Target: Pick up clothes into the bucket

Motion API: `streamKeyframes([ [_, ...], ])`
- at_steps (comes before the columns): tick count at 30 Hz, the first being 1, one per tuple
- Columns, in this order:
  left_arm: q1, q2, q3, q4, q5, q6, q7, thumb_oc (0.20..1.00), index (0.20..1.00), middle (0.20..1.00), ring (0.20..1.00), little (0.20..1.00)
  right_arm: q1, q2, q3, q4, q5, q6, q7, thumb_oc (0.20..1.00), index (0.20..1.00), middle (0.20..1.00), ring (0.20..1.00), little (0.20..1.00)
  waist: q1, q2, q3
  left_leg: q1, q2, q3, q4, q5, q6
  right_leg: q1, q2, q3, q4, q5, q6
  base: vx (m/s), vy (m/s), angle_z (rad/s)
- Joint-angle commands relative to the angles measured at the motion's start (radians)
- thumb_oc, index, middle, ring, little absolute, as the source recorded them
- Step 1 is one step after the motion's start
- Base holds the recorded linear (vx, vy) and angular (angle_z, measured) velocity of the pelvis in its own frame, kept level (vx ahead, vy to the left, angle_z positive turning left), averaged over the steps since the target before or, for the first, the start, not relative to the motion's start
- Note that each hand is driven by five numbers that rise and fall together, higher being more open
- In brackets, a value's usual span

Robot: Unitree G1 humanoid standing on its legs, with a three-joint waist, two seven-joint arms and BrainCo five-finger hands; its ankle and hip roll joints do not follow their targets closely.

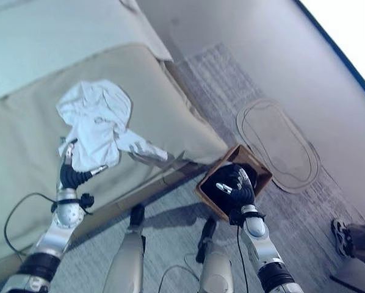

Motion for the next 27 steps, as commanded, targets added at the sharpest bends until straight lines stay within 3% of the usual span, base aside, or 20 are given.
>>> streamKeyframes([
  [1,-0.080,0.087,0.062,0.025,0.082,0.029,0.120,1.000,1.000,1.000,1.000,1.000,-0.020,-0.064,0.026,-0.131,-0.008,-0.067,-0.017,1.000,1.000,1.000,1.000,1.000,-0.014,-0.035,0.043,-0.063,-0.027,0.053,0.131,-0.075,0.052,-0.071,-0.016,0.037,0.063,0.041,0.007,-0.13,0.054,-0.05],
  [8,-0.172,0.102,0.086,0.090,0.063,0.068,0.215,1.000,1.000,1.000,1.000,1.000,-0.025,-0.113,0.021,-0.252,-0.034,-0.088,-0.038,1.000,1.000,1.000,1.000,1.000,-0.065,-0.039,0.058,-0.261,-0.038,0.062,0.308,-0.130,0.072,-0.272,-0.012,0.087,0.200,0.010,-0.003,-0.10,0.070,-0.08],
  [15,-0.249,0.157,0.086,0.147,0.086,0.106,0.283,1.000,1.000,1.000,1.000,1.000,-0.028,-0.124,0.021,-0.290,-0.062,-0.095,-0.062,1.000,1.000,1.000,1.000,1.000,-0.092,-0.049,0.059,-0.347,-0.032,0.078,0.307,-0.119,0.075,-0.371,-0.011,0.099,0.195,0.032,0.005,-0.03,0.026,-0.09],
  [16,-0.270,0.174,0.082,0.164,0.089,0.118,0.291,1.000,1.000,1.000,1.000,1.000,-0.029,-0.132,0.022,-0.298,-0.074,-0.096,-0.067,1.000,1.000,1.000,1.000,1.000,-0.096,-0.050,0.058,-0.342,-0.025,0.072,0.315,-0.151,0.070,-0.370,-0.005,0.107,0.205,0.009,0.017,0.08,-0.014,-0.06],
  [17,-0.289,0.190,0.076,0.182,0.091,0.129,0.296,1.000,1.000,1.000,1.000,1.000,-0.026,-0.136,0.022,-0.312,-0.075,-0.099,-0.066,1.000,1.000,1.000,1.000,1.000,-0.101,-0.050,0.058,-0.351,-0.025,0.073,0.312,-0.149,0.071,-0.382,-0.005,0.108,0.205,0.011,0.018,-0.01,-0.002,-0.04],
  [18,-0.323,0.211,0.058,0.211,0.091,0.141,0.292,1.000,1.000,1.000,1.000,1.000,-0.022,-0.145,0.028,-0.324,-0.075,-0.103,-0.064,1.000,1.000,1.000,1.000,1.000,-0.113,-0.053,0.059,-0.378,-0.029,0.081,0.303,-0.114,0.075,-0.408,-0.014,0.103,0.193,0.040,0.009,0.00,-0.006,-0.04],
  [20,-0.336,0.225,0.049,0.216,0.094,0.144,0.290,1.000,1.000,1.000,1.000,1.000,-0.020,-0.146,0.026,-0.330,-0.076,-0.102,-0.063,1.000,1.000,1.000,1.000,1.000,-0.113,-0.050,0.058,-0.366,-0.024,0.075,0.305,-0.145,0.070,-0.402,-0.010,0.110,0.203,0.015,0.021,0.04,-0.005,-0.01],
  [26,-0.417,0.311,-0.060,0.299,0.166,0.179,0.235,1.000,1.000,1.000,1.000,1.000,-0.028,-0.155,0.033,-0.332,-0.085,-0.109,-0.064,1.000,1.000,1.000,1.000,1.000,-0.132,-0.037,0.059,-0.397,-0.026,0.084,0.296,-0.135,0.074,-0.440,-0.009,0.120,0.191,0.033,0.028,-0.01,0.019,-0.05],
  [27,-0.441,0.324,-0.087,0.312,0.191,0.193,0.221,1.000,1.000,1.000,1.000,1.000,-0.028,-0.160,0.031,-0.336,-0.089,-0.110,-0.065,1.000,1.000,1.000,1.000,1.000,-0.141,-0.037,0.059,-0.417,-0.031,0.093,0.285,-0.101,0.079,-0.456,-0.016,0.115,0.177,0.062,0.019,0.00,0.007,-0.04],
])
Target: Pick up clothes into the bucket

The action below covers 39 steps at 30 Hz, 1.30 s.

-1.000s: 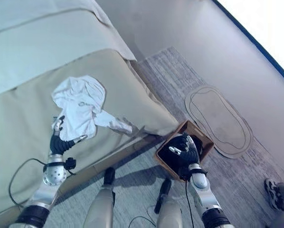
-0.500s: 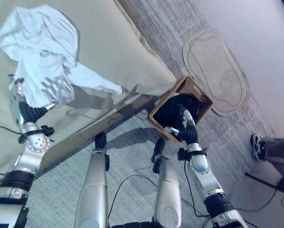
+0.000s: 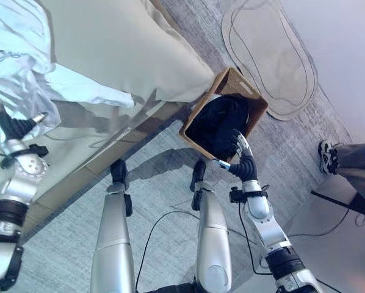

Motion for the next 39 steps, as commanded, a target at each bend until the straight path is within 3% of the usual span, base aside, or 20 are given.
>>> streamKeyframes([
  [1,-0.086,0.062,-0.036,0.051,0.112,0.029,-0.017,1.000,1.000,1.000,1.000,1.000,0.018,-0.049,-0.021,-0.084,-0.016,-0.063,-0.011,1.000,1.000,1.000,1.000,1.000,0.004,-0.020,-0.005,0.003,-0.033,0.061,0.050,-0.074,0.066,-0.008,-0.007,0.011,-0.030,0.056,0.036,0.01,0.032,0.01],
  [3,-0.127,0.106,-0.129,0.114,0.229,0.080,-0.047,1.000,1.000,1.000,1.000,1.000,0.025,-0.067,-0.031,-0.096,-0.013,-0.071,-0.001,1.000,1.000,1.000,1.000,1.000,-0.011,-0.018,-0.005,-0.023,-0.034,0.074,0.042,-0.040,0.072,-0.035,-0.011,0.010,-0.044,0.087,0.027,0.01,0.016,0.01],
  [4,-0.130,0.106,-0.132,0.116,0.229,0.080,-0.048,1.000,1.000,1.000,1.000,1.000,0.025,-0.066,-0.032,-0.095,-0.013,-0.071,-0.001,1.000,1.000,1.000,1.000,1.000,-0.007,-0.016,-0.005,-0.007,-0.030,0.067,0.048,-0.072,0.066,-0.023,-0.005,0.016,-0.033,0.060,0.038,-0.07,0.026,-0.07],
  [6,-0.145,0.107,-0.158,0.144,0.253,0.086,-0.067,1.000,1.000,1.000,1.000,1.000,0.033,-0.071,-0.039,-0.104,-0.006,-0.075,0.006,1.000,1.000,1.000,1.000,1.000,-0.015,-0.016,-0.005,-0.026,-0.032,0.078,0.041,-0.040,0.072,-0.040,-0.011,0.013,-0.048,0.089,0.029,-0.03,0.026,-0.07],
  [9,-0.170,0.111,-0.189,0.212,0.269,0.102,-0.090,1.000,1.000,1.000,1.000,1.000,0.043,-0.080,-0.046,-0.108,-0.004,-0.077,0.010,1.000,1.000,1.000,1.000,1.000,-0.022,-0.015,-0.005,-0.020,-0.023,0.075,0.059,-0.077,0.066,-0.038,-0.001,0.024,-0.033,0.064,0.041,0.08,-0.003,-0.04],
  [19,-0.234,0.129,-0.277,0.393,0.356,0.184,-0.205,1.000,1.000,1.000,1.000,1.000,0.055,-0.091,-0.062,-0.124,0.013,-0.069,0.039,1.000,1.000,1.000,1.000,1.000,-0.035,-0.020,-0.007,-0.032,-0.016,0.076,0.062,-0.076,0.065,-0.052,0.001,0.024,-0.034,0.073,0.042,0.00,-0.004,-0.02],
  [28,-0.253,0.143,-0.347,0.457,0.429,0.203,-0.294,1.000,1.000,1.000,1.000,1.000,0.057,-0.102,-0.052,-0.136,0.037,-0.057,0.068,1.000,1.000,1.000,1.000,1.000,-0.039,-0.022,-0.022,-0.037,-0.010,0.074,0.059,-0.073,0.062,-0.051,0.002,0.022,-0.044,0.081,0.044,0.00,0.000,0.00],
  [29,-0.257,0.138,-0.354,0.466,0.426,0.196,-0.331,0.561,0.561,0.561,0.561,0.561,0.055,-0.099,-0.052,-0.133,0.039,-0.050,0.073,1.000,1.000,1.000,1.000,1.000,-0.039,-0.022,-0.024,-0.033,-0.008,0.077,0.056,-0.072,0.062,-0.048,0.001,0.021,-0.048,0.084,0.045,0.00,0.000,0.00],
  [30,-0.262,0.134,-0.357,0.465,0.422,0.189,-0.340,0.200,0.200,0.200,0.200,0.200,0.056,-0.098,-0.053,-0.129,0.042,-0.047,0.078,1.000,1.000,1.000,1.000,1.000,-0.040,-0.021,-0.025,-0.031,-0.008,0.078,0.054,-0.071,0.062,-0.046,0.000,0.021,-0.050,0.085,0.045,0.00,0.000,0.00],
  [39,-0.254,0.116,-0.348,0.442,0.378,0.153,-0.342,0.200,0.200,0.200,0.200,0.200,0.046,-0.078,-0.050,-0.101,0.050,-0.043,0.085,1.000,1.000,1.000,1.000,1.000,-0.033,-0.015,-0.034,-0.001,-0.011,0.084,0.048,-0.073,0.061,-0.018,-0.002,0.019,-0.056,0.086,0.047,0.00,0.000,0.00],
])
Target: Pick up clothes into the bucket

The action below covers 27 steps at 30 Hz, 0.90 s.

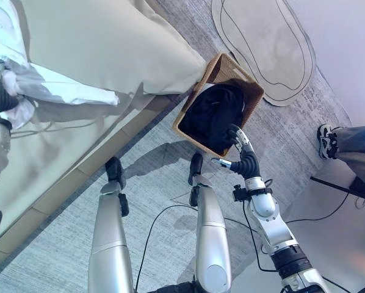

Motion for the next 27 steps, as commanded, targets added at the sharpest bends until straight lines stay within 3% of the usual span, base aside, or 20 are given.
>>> streamKeyframes([
  [1,0.117,-0.070,0.039,0.079,-0.039,-0.016,-0.062,0.200,0.200,0.200,0.200,0.200,0.030,-0.021,-0.021,-0.032,0.033,-0.024,-0.008,1.000,1.000,1.000,1.000,1.000,0.016,-0.013,-0.036,0.030,-0.023,0.068,0.026,-0.062,0.066,0.019,-0.013,-0.001,-0.061,0.080,0.047,0.00,0.000,0.00],
  [3,0.145,-0.106,0.068,0.074,-0.060,-0.020,-0.048,0.200,0.200,0.200,0.200,0.200,0.026,-0.008,-0.011,-0.012,0.023,-0.020,-0.016,1.000,1.000,1.000,1.000,1.000,0.024,-0.010,-0.035,0.069,-0.026,0.070,0.000,-0.056,0.066,0.047,-0.016,-0.003,-0.070,0.084,0.050,-0.03,0.008,0.01],
  [4,0.162,-0.130,0.090,0.066,-0.081,-0.028,-0.038,0.200,0.200,0.200,0.200,0.200,0.024,0.000,-0.008,-0.004,0.016,-0.018,-0.022,1.000,1.000,1.000,1.000,1.000,0.024,-0.011,-0.033,0.077,-0.035,0.079,-0.024,-0.016,0.072,0.059,-0.029,-0.011,-0.090,0.112,0.039,0.02,0.004,0.03],
  [5,0.165,-0.130,0.091,0.066,-0.082,-0.028,-0.038,0.200,0.200,0.200,0.200,0.200,0.025,-0.001,-0.006,-0.003,0.016,-0.018,-0.022,1.000,1.000,1.000,1.000,1.000,0.026,-0.008,-0.036,0.092,-0.030,0.073,-0.022,-0.048,0.066,0.069,-0.022,-0.005,-0.080,0.086,0.050,-0.06,0.023,0.09],
  [6,0.194,-0.164,0.114,0.053,-0.106,-0.036,-0.024,0.200,0.200,0.200,0.200,0.200,0.022,0.007,0.001,0.010,0.006,-0.016,-0.027,1.000,1.000,1.000,1.000,1.000,0.030,-0.007,-0.034,0.120,-0.039,0.085,-0.052,-0.010,0.071,0.095,-0.036,-0.012,-0.103,0.116,0.039,0.10,-0.004,0.08],
  [7,0.196,-0.165,0.115,0.053,-0.106,-0.036,-0.024,0.200,0.200,0.200,0.200,0.200,0.022,0.007,0.003,0.010,0.006,-0.016,-0.027,1.000,1.000,1.000,1.000,1.000,0.032,-0.003,-0.037,0.135,-0.033,0.078,-0.049,-0.042,0.065,0.105,-0.029,-0.006,-0.093,0.090,0.050,-0.03,0.026,0.08],
  [8,0.245,-0.201,0.145,0.019,-0.136,-0.057,-0.017,0.200,0.200,0.200,0.200,0.200,0.022,0.014,0.001,0.022,-0.007,-0.010,-0.035,1.000,1.000,1.000,1.000,1.000,0.042,0.002,-0.038,0.170,-0.044,0.087,-0.084,-0.003,0.069,0.143,-0.046,-0.019,-0.128,0.124,0.040,0.04,0.005,0.03],
  [11,0.300,-0.234,0.181,-0.055,-0.166,-0.077,-0.008,0.200,0.200,0.200,0.200,0.200,0.025,0.018,-0.005,0.030,-0.016,-0.007,-0.040,1.000,1.000,1.000,1.000,1.000,0.052,0.011,-0.041,0.220,-0.047,0.089,-0.122,0.004,0.068,0.189,-0.050,-0.024,-0.151,0.126,0.042,0.01,-0.004,0.06],
  [14,0.418,-0.291,0.258,-0.257,-0.227,-0.124,-0.010,0.200,0.200,0.200,0.200,0.200,0.036,0.032,-0.032,0.048,-0.036,0.006,-0.054,1.000,1.000,1.000,1.000,1.000,0.080,0.035,-0.046,0.294,-0.052,0.086,-0.176,0.018,0.064,0.262,-0.060,-0.041,-0.180,0.127,0.043,0.05,-0.014,0.09],
  [17,0.585,-0.363,0.343,-0.554,-0.285,-0.213,-0.061,0.200,0.200,0.200,0.200,0.200,0.053,0.049,-0.083,0.071,-0.068,0.033,-0.053,1.000,1.000,1.000,1.000,1.000,0.117,0.062,-0.071,0.396,-0.054,0.073,-0.256,0.036,0.058,0.363,-0.061,-0.069,-0.227,0.123,0.041,0.10,-0.057,0.12],
  [21,0.647,-0.406,0.350,-0.674,-0.331,-0.266,-0.110,0.200,0.200,0.200,0.200,0.200,0.057,0.051,-0.101,0.080,-0.070,0.042,-0.040,1.000,1.000,1.000,1.000,1.000,0.127,0.071,-0.095,0.467,-0.052,0.067,-0.306,0.047,0.058,0.435,-0.057,-0.083,-0.261,0.124,0.041,0.09,-0.047,0.14],
  [24,0.706,-0.449,0.341,-0.826,-0.507,-0.354,-0.218,0.200,0.200,0.200,0.200,0.200,0.055,0.047,-0.112,0.110,-0.108,0.055,-0.028,1.000,1.000,1.000,1.000,1.000,0.138,0.087,-0.142,0.543,-0.044,0.061,-0.371,0.065,0.054,0.513,-0.045,-0.103,-0.313,0.126,0.041,0.07,-0.037,0.12],
  [27,0.717,-0.463,0.317,-0.869,-0.582,-0.383,-0.253,0.200,0.200,0.200,0.200,0.200,0.032,0.026,-0.088,0.157,-0.199,0.073,-0.042,1.000,1.000,1.000,1.000,1.000,0.143,0.093,-0.171,0.583,-0.039,0.061,-0.408,0.082,0.050,0.555,-0.035,-0.111,-0.354,0.139,0.041,0.10,-0.033,0.05],
])
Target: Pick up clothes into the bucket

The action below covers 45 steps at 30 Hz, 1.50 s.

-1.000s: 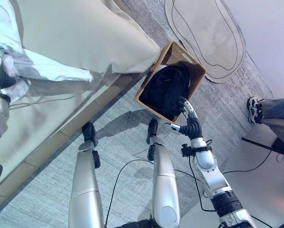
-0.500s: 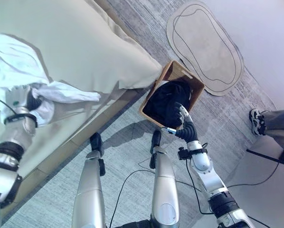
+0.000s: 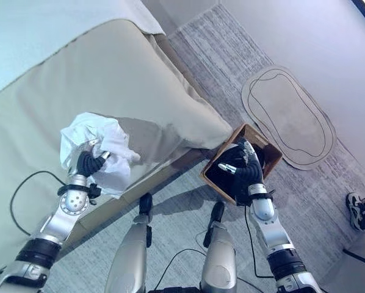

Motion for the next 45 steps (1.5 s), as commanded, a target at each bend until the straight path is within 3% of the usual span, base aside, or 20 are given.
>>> streamKeyframes([
  [1,-0.026,-0.034,-0.047,-0.101,-0.165,-0.124,-0.078,0.200,0.200,0.200,0.200,0.200,-0.012,-0.089,0.040,0.029,-0.241,0.010,-0.015,1.000,1.000,1.000,1.000,1.000,0.005,0.023,-0.145,0.047,0.020,0.052,-0.080,0.011,0.029,0.016,0.020,-0.020,-0.092,0.114,0.011,0.08,-0.040,-0.03],
  [7,-0.061,-0.031,-0.109,-0.238,-0.280,-0.141,-0.185,0.200,0.200,0.200,0.200,0.200,-0.077,-0.151,0.139,0.030,-0.373,0.021,0.025,1.000,1.000,1.000,1.000,1.000,0.012,0.038,-0.213,0.128,0.017,0.051,-0.179,0.058,0.016,0.081,0.025,-0.045,-0.114,0.111,0.015,0.08,-0.027,-0.01],
  [8,-0.081,-0.030,-0.133,-0.273,-0.313,-0.144,-0.222,0.200,0.200,0.200,0.200,0.200,-0.111,-0.171,0.189,0.045,-0.450,0.023,0.039,1.000,1.000,1.000,1.000,1.000,0.013,0.044,-0.233,0.155,0.014,0.050,-0.196,0.060,0.016,0.100,0.023,-0.050,-0.108,0.102,0.016,0.08,-0.008,0.04],
  [13,-0.126,-0.049,-0.176,-0.367,-0.399,-0.133,-0.290,0.200,0.200,0.200,0.200,0.200,-0.196,-0.172,0.317,0.062,-0.553,0.019,0.089,1.000,1.000,1.000,1.000,1.000,0.015,0.052,-0.277,0.214,0.011,0.053,-0.200,0.041,0.023,0.153,0.025,-0.053,-0.116,0.093,0.018,0.08,-0.020,0.04],
  [21,-0.163,-0.091,-0.222,-0.422,-0.512,-0.111,-0.345,0.200,0.200,0.200,0.200,0.200,-0.236,-0.118,0.405,0.020,-0.565,0.006,0.139,1.000,1.000,1.000,1.000,1.000,0.019,0.054,-0.339,0.273,0.020,0.069,-0.214,0.025,0.021,0.216,0.038,-0.049,-0.152,0.088,0.014,0.07,-0.028,-0.02],
  [30,-0.216,-0.142,-0.277,-0.450,-0.578,-0.089,-0.368,0.200,0.200,0.200,0.200,0.200,-0.229,-0.041,0.461,0.002,-0.456,0.013,0.212,1.000,1.000,1.000,1.000,1.000,0.014,0.055,-0.374,0.311,0.029,0.077,-0.232,0.023,0.019,0.250,0.050,-0.046,-0.168,0.081,0.010,0.03,-0.011,-0.02],
  [31,-0.234,-0.147,-0.281,-0.462,-0.581,-0.084,-0.368,0.200,0.200,0.200,0.200,0.200,-0.227,-0.030,0.474,0.002,-0.431,0.017,0.236,0.536,0.536,0.536,0.536,0.536,0.015,0.055,-0.380,0.315,0.028,0.076,-0.233,0.022,0.018,0.255,0.052,-0.047,-0.169,0.080,0.010,0.00,0.000,0.00],
  [32,-0.234,-0.147,-0.281,-0.463,-0.581,-0.084,-0.368,0.200,0.200,0.200,0.200,0.200,-0.227,-0.030,0.473,0.002,-0.430,0.017,0.237,0.429,0.429,0.429,0.429,0.429,0.015,0.054,-0.380,0.315,0.028,0.075,-0.234,0.022,0.018,0.256,0.052,-0.048,-0.170,0.080,0.010,0.00,0.000,0.00],
  [33,-0.240,-0.150,-0.284,-0.470,-0.586,-0.084,-0.368,0.200,0.200,0.200,0.200,0.200,-0.219,-0.025,0.471,0.003,-0.398,0.018,0.243,0.200,0.200,0.200,0.200,0.200,0.015,0.054,-0.382,0.318,0.030,0.076,-0.234,0.022,0.018,0.259,0.052,-0.050,-0.171,0.079,0.010,0.00,0.000,0.00],
  [39,-0.266,-0.164,-0.285,-0.455,-0.606,-0.064,-0.370,0.200,0.200,0.200,0.200,0.200,-0.167,0.008,0.385,-0.068,-0.244,0.059,0.231,0.200,0.200,0.200,0.200,0.200,0.005,0.055,-0.397,0.331,0.032,0.081,-0.233,0.017,0.020,0.270,0.054,-0.047,-0.174,0.079,0.009,0.00,0.000,0.00],
  [45,-0.214,-0.140,-0.244,-0.484,-0.606,-0.064,-0.374,0.200,0.200,0.200,0.200,0.200,-0.109,-0.002,0.323,-0.050,-0.195,0.069,0.217,0.200,0.200,0.200,0.200,0.200,0.004,0.051,-0.403,0.338,0.033,0.085,-0.229,0.014,0.019,0.277,0.056,-0.044,-0.174,0.076,0.009,0.00,-0.001,-0.01],
])
